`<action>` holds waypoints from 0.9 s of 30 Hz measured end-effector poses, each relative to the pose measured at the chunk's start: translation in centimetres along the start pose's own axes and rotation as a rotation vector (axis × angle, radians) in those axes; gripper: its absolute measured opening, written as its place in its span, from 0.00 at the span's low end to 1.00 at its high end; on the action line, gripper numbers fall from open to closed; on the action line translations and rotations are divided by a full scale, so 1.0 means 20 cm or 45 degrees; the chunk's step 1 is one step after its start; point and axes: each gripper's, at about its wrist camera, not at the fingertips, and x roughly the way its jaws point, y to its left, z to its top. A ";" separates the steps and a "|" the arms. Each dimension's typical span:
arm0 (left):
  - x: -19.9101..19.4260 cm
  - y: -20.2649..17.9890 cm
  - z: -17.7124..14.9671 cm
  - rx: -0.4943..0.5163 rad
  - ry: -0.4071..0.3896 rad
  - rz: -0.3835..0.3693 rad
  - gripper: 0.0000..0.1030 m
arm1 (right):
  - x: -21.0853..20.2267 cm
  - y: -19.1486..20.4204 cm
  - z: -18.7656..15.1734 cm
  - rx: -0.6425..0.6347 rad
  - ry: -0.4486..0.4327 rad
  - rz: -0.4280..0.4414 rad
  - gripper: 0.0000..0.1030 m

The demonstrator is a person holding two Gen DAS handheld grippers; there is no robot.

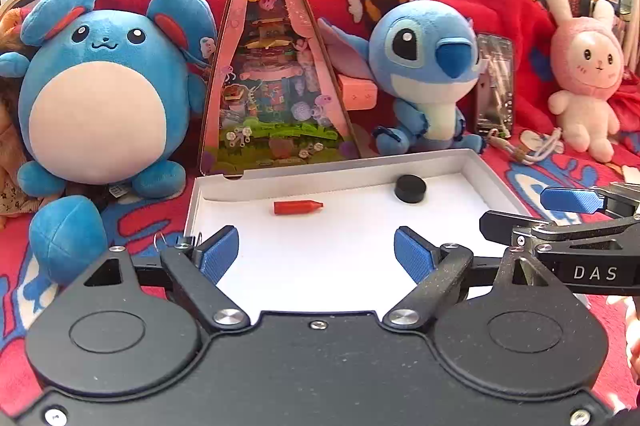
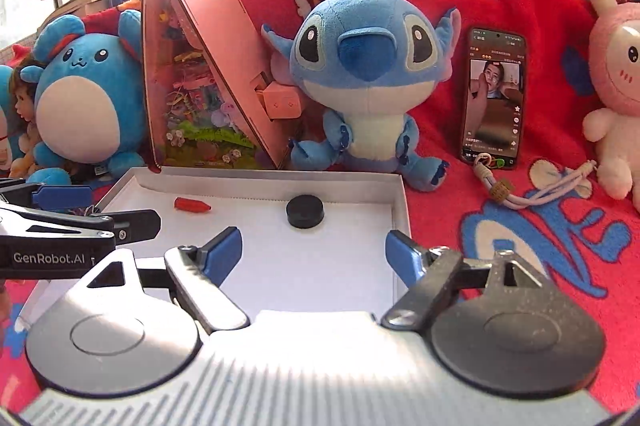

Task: Organize rigid objects
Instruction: 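Open the left tool to drop the crayon while the right tool releases the puck in the box, then grasp the black cylindrical cap with the left tool while the right grasps the black binder clip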

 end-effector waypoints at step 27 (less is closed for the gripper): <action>-0.63 -0.06 -0.74 -0.079 -0.126 -0.027 0.87 | -0.61 0.13 -0.66 -0.083 -0.101 0.043 0.99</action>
